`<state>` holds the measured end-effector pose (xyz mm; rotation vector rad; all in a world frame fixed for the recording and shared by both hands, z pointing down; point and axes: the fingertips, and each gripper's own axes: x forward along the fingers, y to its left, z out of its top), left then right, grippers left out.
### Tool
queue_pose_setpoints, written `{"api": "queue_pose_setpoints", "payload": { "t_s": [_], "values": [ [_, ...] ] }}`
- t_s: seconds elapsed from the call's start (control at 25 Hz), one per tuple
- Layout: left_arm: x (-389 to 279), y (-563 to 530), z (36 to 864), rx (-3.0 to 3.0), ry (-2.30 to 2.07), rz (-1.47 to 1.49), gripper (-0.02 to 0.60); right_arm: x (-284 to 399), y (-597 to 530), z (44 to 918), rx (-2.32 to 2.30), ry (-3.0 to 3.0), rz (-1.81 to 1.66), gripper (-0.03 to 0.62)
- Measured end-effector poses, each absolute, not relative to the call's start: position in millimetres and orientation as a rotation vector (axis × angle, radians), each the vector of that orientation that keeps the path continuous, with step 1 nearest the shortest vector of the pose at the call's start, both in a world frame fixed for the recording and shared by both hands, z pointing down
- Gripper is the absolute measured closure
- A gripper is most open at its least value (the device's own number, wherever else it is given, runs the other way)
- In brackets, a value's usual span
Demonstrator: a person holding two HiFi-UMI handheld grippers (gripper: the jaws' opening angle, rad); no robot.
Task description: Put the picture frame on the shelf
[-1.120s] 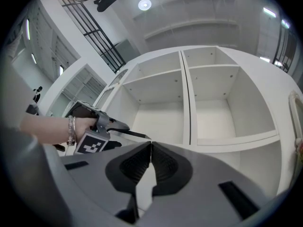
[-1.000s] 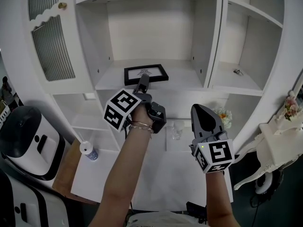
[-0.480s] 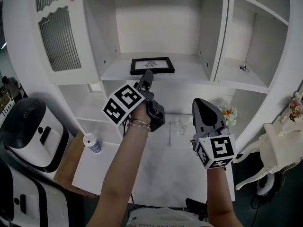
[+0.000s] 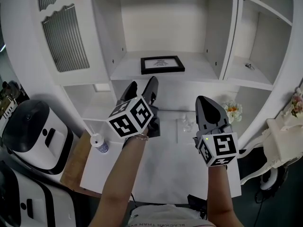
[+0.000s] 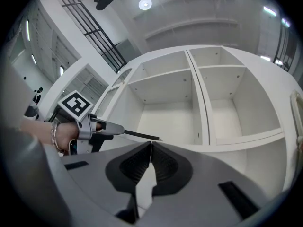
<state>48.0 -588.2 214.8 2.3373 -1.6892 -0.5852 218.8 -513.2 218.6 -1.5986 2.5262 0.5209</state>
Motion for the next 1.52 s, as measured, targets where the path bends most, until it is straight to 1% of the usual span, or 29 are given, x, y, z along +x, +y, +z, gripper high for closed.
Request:
{"api": "queue_pose_setpoints", "payload": {
  "t_s": [0.16, 0.32, 0.52, 0.68, 0.88, 0.92, 0.96, 1.08, 1.12, 1.24, 1.52],
  "values": [
    [41, -579, 212, 2.448, -1.765, -0.493, 0.268, 207, -510, 219, -1.609, 2.537, 0.527, 0.585],
    [37, -563, 204, 2.594, -1.808, -0.496, 0.268, 199, -507, 218, -1.612, 2.537, 0.546, 0.585],
    [37, -545, 197, 2.784, -1.872, -0.43, 0.27, 190, -506, 218, -1.612, 2.527, 0.566, 0.585],
    [29, -533, 199, 2.829, -1.895, -0.446, 0.27, 187, -504, 218, -1.638, 2.509, 0.58, 0.585],
    [28, -511, 201, 2.933, -2.027, -0.365, 0.276, 191, -500, 219, -1.663, 2.46, 0.577, 0.585],
    [26, -509, 203, 2.931, -2.035, -0.373, 0.301, 190, -499, 220, -1.668, 2.466, 0.59, 0.585],
    [24, -506, 204, 2.92, -2.051, -0.395, 0.346, 189, -498, 222, -1.671, 2.476, 0.604, 0.585],
    [16, -499, 208, 2.884, -2.119, -0.433, 0.522, 186, -494, 226, -1.675, 2.502, 0.642, 0.585],
    [16, -499, 212, 2.888, -2.114, -0.417, 0.572, 186, -494, 226, -1.677, 2.507, 0.653, 0.585],
    [22, -499, 222, 2.919, -2.053, -0.362, 0.572, 185, -493, 224, -1.683, 2.507, 0.679, 0.585],
    [23, -495, 223, 2.924, -2.022, -0.385, 0.572, 189, -497, 231, -1.717, 2.512, 0.686, 0.585]
  ]
}}
